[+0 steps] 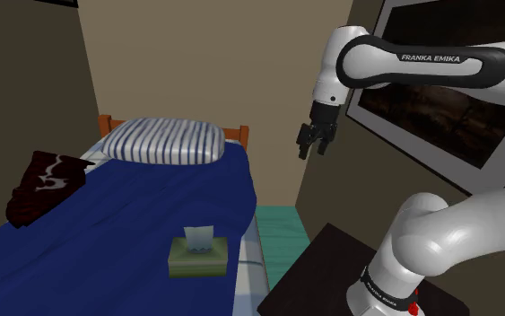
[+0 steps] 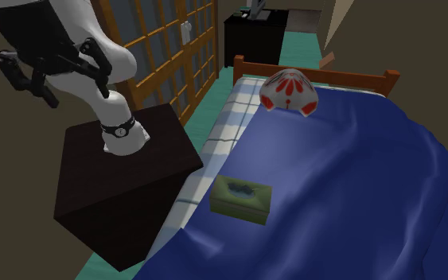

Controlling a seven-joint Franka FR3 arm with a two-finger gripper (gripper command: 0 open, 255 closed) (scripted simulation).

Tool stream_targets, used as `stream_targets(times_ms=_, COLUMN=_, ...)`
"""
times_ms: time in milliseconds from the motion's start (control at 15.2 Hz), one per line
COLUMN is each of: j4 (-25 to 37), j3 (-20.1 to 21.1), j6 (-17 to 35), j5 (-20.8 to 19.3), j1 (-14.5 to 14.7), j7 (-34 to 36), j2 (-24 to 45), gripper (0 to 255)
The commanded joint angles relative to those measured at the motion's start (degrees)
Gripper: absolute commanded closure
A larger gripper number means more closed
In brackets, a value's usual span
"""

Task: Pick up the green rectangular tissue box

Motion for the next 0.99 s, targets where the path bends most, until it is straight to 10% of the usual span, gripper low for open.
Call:
stream_targets(times_ms=0, j4=0.0, j3=0.0, j6=0.0, j5=0.0, j1=0.0, j7=0.0, j2=0.0, gripper=0)
stream_targets(times_ms=924, j4=6.48, j3=12.48, j6=14.29, j5=5.34, j1=5.08, j7=15.18, j2=24.66, gripper=0)
